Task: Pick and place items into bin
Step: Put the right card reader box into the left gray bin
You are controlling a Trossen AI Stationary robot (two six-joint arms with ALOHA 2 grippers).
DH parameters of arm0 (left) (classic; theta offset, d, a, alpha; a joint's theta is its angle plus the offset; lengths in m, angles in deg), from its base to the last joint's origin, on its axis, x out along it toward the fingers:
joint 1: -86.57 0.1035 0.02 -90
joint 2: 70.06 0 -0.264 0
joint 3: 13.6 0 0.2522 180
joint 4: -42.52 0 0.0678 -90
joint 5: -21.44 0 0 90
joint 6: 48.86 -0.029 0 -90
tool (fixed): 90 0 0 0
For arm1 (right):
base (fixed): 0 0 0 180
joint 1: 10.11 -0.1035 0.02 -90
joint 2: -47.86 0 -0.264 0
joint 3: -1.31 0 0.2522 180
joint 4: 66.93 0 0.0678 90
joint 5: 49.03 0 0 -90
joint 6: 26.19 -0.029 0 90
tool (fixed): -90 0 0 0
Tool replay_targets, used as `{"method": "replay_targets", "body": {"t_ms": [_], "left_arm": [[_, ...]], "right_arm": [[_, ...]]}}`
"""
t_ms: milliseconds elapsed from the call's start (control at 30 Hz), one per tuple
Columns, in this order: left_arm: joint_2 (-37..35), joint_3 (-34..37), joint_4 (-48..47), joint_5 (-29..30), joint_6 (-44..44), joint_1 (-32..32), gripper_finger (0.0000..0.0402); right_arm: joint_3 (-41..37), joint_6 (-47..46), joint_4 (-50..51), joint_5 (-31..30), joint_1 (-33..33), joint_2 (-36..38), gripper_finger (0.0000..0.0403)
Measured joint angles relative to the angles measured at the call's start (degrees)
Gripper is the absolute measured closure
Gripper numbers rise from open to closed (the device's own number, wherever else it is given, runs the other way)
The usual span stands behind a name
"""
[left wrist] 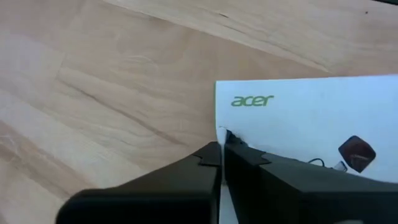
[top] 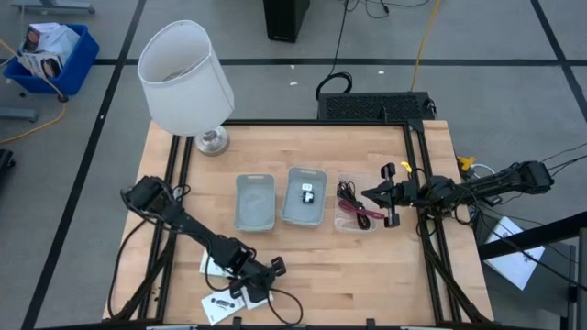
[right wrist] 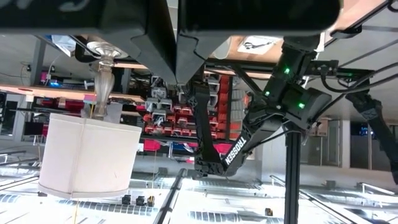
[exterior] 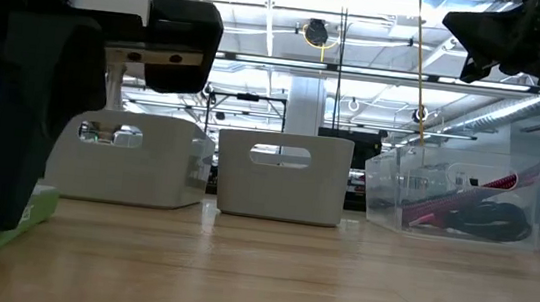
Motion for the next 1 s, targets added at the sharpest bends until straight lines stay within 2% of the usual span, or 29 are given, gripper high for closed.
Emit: {"method": "replay_targets", "body": {"t_ms": [133,333,433,533,700,833,933,1000], "left_arm": [[-0.47,-3.40,-2.79,4.64,-1.78,-0.95,0.0395],[-3.43,-12.13,-9.37,13.58,-5.84,-1.44,0.0396],[-5.86,-16.61,-15.64,21.60,-5.62,-1.43,0.0396],[-9.76,-19.42,-17.76,29.58,-2.15,-0.22,0.0397],[-18.49,-20.16,-17.57,37.97,11.65,3.54,0.0396],[-25.52,-20.37,-21.93,41.86,30.93,7.85,0.0398],[-28.76,-20.26,-27.35,47.32,46.09,10.69,0.0397],[-30.38,-20.28,-31.87,48.97,55.44,12.70,0.0398]], "right_arm": [[0.00,0.00,0.06,-0.02,0.00,0.00,0.0403],[0.00,-0.25,0.29,-0.02,0.00,-0.02,0.0403],[0.00,-0.26,0.24,-0.02,0.00,0.00,0.0403],[0.00,-0.27,0.24,-0.02,0.00,0.00,0.0403],[0.00,-1.93,0.30,0.02,0.00,0.00,0.0403],[0.00,-1.95,0.18,0.00,0.00,-0.02,0.0403],[0.00,-1.89,0.13,0.02,0.00,-0.02,0.0403],[0.00,-1.59,0.05,0.00,0.00,-0.02,0.0403]]}}
